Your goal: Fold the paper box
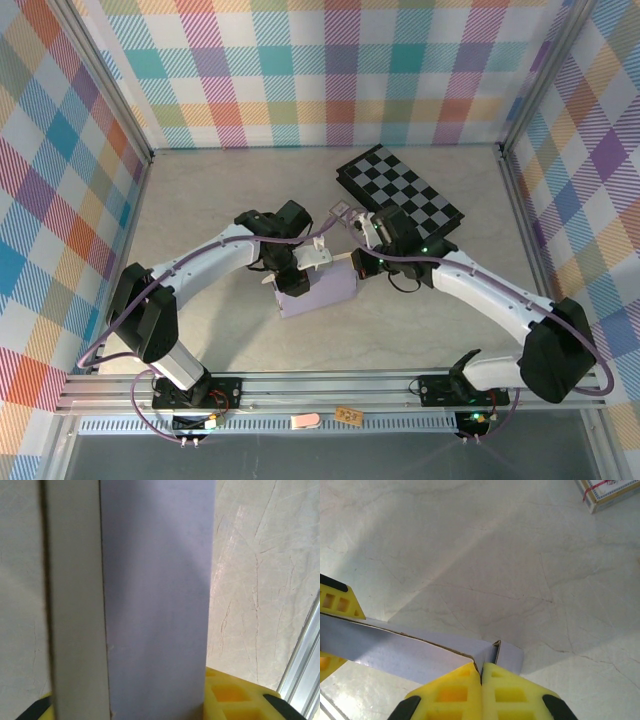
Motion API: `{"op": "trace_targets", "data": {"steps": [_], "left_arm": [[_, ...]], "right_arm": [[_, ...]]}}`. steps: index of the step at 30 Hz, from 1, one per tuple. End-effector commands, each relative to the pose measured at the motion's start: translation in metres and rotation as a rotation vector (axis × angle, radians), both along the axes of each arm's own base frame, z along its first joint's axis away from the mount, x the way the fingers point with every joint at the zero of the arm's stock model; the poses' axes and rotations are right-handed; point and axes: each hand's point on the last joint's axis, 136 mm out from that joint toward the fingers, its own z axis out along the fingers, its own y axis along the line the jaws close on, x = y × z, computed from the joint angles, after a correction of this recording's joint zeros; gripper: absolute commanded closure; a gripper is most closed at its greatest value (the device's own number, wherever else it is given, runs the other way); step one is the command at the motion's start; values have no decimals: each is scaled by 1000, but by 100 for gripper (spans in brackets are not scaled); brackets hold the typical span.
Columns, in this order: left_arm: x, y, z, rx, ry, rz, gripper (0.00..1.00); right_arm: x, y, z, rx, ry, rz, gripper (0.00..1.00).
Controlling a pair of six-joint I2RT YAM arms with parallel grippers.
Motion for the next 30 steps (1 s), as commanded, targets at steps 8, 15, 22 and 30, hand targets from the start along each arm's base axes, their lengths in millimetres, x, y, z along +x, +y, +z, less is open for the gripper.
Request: {"op": "trace_targets", "data": {"steps": [8,15,22,30], "left_arm": [[32,4,2,-11,-90,191,59],[31,0,20,-118,-122,274,53],[35,3,45,-200,-197,360,48],[32,-2,74,-350,-217,446,41]], "right_arm": [[-38,-3,-47,-107,20,71,100],[-40,-9,-53,-144,6,39,100],[-35,-6,-43,-135,-15,34,100],[-33,-5,-40,-131,-20,22,100]]}}
